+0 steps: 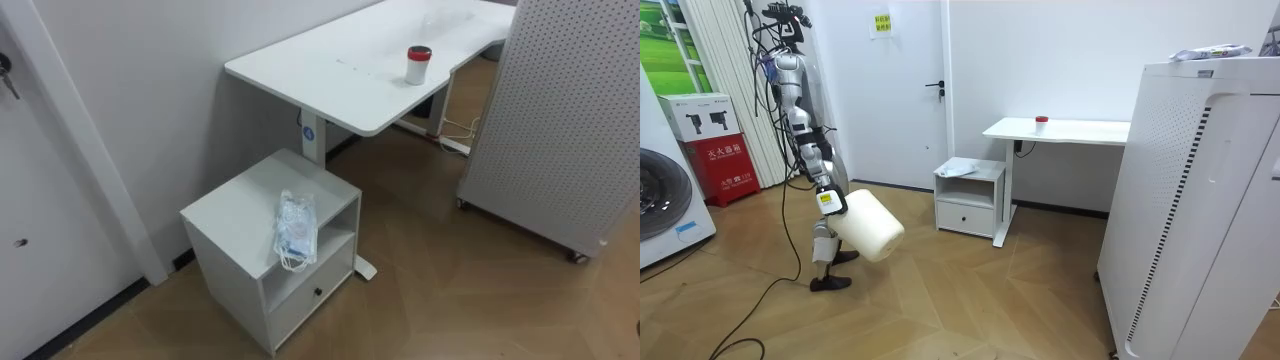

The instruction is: Pick garbage

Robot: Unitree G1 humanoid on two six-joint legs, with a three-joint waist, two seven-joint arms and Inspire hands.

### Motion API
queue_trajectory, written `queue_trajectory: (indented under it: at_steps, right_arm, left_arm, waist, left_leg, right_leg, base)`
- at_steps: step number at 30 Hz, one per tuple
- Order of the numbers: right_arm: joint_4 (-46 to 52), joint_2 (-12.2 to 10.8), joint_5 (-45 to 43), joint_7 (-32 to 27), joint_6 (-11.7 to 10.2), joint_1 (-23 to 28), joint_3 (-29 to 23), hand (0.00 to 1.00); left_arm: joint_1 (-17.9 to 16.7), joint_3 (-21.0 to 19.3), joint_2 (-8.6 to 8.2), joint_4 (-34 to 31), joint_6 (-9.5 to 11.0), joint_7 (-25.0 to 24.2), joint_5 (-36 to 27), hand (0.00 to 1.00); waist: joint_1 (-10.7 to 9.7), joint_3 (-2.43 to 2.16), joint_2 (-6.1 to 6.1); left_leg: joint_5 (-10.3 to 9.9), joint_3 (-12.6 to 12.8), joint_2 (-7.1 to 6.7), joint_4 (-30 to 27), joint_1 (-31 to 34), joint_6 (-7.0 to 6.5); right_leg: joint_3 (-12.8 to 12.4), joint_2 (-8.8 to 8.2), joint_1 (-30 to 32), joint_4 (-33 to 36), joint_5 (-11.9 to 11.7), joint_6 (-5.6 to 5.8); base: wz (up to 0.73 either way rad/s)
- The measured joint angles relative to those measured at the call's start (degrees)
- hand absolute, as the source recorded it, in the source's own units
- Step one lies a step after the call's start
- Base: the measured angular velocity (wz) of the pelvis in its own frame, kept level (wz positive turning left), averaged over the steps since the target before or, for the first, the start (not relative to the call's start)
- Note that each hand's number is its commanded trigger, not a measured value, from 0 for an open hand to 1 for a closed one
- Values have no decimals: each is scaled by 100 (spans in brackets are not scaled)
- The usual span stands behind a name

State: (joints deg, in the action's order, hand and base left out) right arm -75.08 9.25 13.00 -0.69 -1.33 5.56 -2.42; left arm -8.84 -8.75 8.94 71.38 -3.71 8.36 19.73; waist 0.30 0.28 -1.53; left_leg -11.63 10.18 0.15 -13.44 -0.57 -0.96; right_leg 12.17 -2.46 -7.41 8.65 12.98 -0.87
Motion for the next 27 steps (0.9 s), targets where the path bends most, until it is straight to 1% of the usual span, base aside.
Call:
queue_trajectory:
  at_steps: [4,5,7,8,9,10,12,13,16,19,20,21,27]
  right_arm:
    - [3,-2,-34,-30,1,2,-1,100]
    - [3,-7,-37,-64,1,-2,-7,100]
    - [5,-9,-49,-115,1,5,-5,100]
    - [8,-9,-63,-136,1,4,-5,100]
    - [10,-9,-72,-147,1,3,-7,100]
    - [19,-9,-89,-172,0,3,-8,100]
    - [22,-7,-110,-180,-2,10,-10,100]
    - [20,-7,-111,-183,-2,12,-11,100]
    - [29,-7,-189,-183,-5,10,-11,100]
    - [33,-7,-210,-183,-10,12,-12,100]
    - [32,-7,-210,-185,-11,18,-12,100]
    - [32,-7,-210,-195,-11,24,-15,100]
    - [34,-8,-215,-227,-12,10,-12,100]
  left_arm:
    - [-10,-1,-18,-2,-2,7,127,0]
    - [-9,-2,-25,-2,-2,7,127,0]
    - [-9,-2,-33,-2,-1,9,127,0]
    - [-8,-2,-34,-2,-1,9,126,0]
    - [-10,-2,-34,-2,0,12,125,0]
    - [-11,-3,-35,-2,1,14,125,0]
    - [-12,-8,-37,-3,2,19,129,0]
    - [-20,-13,-42,-4,2,24,131,0]
    - [-28,-66,-50,-4,5,26,127,0]
    - [-23,-182,-56,-4,9,28,129,0]
    - [-23,-202,-55,-4,9,28,130,0]
    - [-25,-226,-55,-3,9,29,129,0]
    - [-72,-225,-58,-3,6,32,131,0]
  waist:
    - [3,4,-4]
    - [3,-2,6]
    - [1,8,-10]
    - [2,-1,4]
    - [2,13,-23]
    - [0,0,0]
    - [-1,-9,0]
    - [-1,-5,-25]
    - [-4,-18,-27]
    - [-2,-12,-47]
    - [-5,-26,-24]
    - [-5,-15,-46]
    - [1,-18,-47]
  left_leg:
    - [0,0,-1,-1,1,0]
    - [0,0,0,-1,1,0]
    - [0,-2,-1,-1,1,0]
    - [0,-2,-2,0,2,0]
    - [0,-2,-2,1,4,0]
    - [0,-6,-4,1,12,0]
    - [0,-12,-5,0,21,0]
    - [0,-12,-7,1,23,0]
    - [0,-14,-10,1,27,0]
    - [0,-56,-22,0,44,0]
    - [0,-67,-27,0,45,0]
    - [0,-76,-32,1,44,0]
    - [1,-103,-45,-3,56,-2]
  right_leg:
    - [-1,-2,2,-2,2,3]
    - [-1,-2,3,-3,3,4]
    - [-1,-2,4,-3,5,6]
    - [-1,-2,7,-4,6,8]
    - [2,-2,8,-4,8,9]
    - [10,-2,10,-4,10,11]
    - [19,-2,16,-4,12,12]
    - [22,-3,18,-3,11,12]
    - [43,-4,18,-7,12,12]
    - [60,5,16,-13,12,12]
    - [63,6,16,-14,12,12]
    - [66,4,14,-13,14,14]
    - [95,0,9,-4,19,23]
  base:
    - [0]
    - [0]
    - [0]
    - [0]
    - [0]
    - [0]
    - [2]
    - [0]
    - [0]
    - [4]
    - [6]
    - [4]
    - [2]
